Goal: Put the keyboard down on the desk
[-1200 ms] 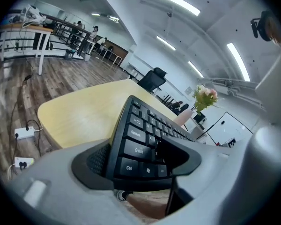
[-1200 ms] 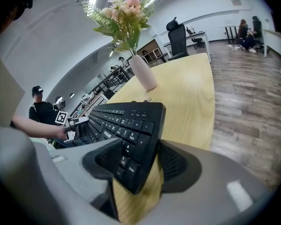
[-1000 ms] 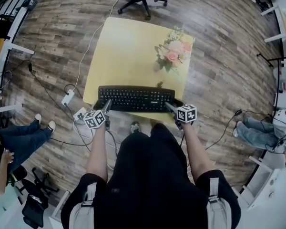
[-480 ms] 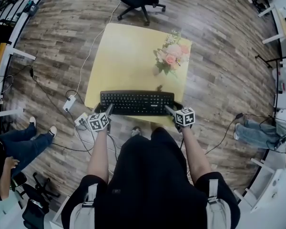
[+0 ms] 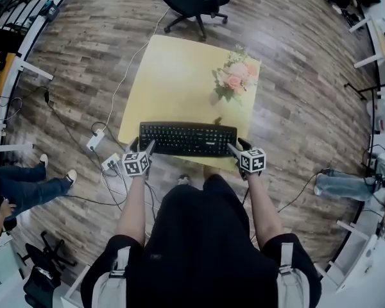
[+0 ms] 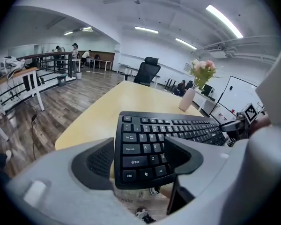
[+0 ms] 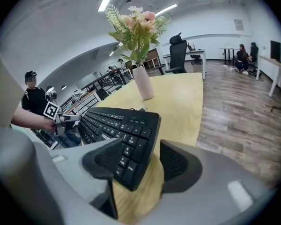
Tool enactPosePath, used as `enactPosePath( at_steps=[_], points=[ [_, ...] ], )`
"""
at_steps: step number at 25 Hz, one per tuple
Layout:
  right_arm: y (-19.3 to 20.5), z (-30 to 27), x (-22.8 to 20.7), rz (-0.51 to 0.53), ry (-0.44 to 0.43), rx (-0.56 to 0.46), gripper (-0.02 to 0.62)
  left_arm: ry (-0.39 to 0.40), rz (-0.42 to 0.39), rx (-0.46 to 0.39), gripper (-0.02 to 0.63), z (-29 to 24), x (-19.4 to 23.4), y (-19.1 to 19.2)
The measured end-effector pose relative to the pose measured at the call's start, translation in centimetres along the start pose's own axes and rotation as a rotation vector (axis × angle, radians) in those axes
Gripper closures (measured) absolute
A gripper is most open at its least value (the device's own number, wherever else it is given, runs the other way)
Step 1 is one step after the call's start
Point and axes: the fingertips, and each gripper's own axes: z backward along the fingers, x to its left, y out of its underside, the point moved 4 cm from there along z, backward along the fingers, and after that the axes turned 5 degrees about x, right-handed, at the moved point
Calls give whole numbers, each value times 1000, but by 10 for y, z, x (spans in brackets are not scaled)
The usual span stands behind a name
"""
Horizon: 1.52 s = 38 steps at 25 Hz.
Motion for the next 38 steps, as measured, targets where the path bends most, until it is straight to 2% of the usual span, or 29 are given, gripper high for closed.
enactPosePath(
  at_steps=[10,12,14,16,18,22,38],
  points=[
    [-1,15,13,34,22,-39,342,21,-55,-36,278,25,-4,-5],
    [0,17,17,47,31,-48,352,32,-67,-38,317,30,-6,-4],
    [0,20,22,63,33,-61,404,52,-82,-48,392,37,-8,-3],
    [0,23,27,79,28,-74,428,79,-95,-60,481,43,-12,-2],
    [0,26,33,94,21,-83,460,104,-105,-64,536,49,-17,0],
    [3,29,43,132,15,-91,496,135,-126,-60,591,61,-24,6],
    [30,53,80,189,9,-134,506,161,-168,-66,595,107,-36,43]
  ],
)
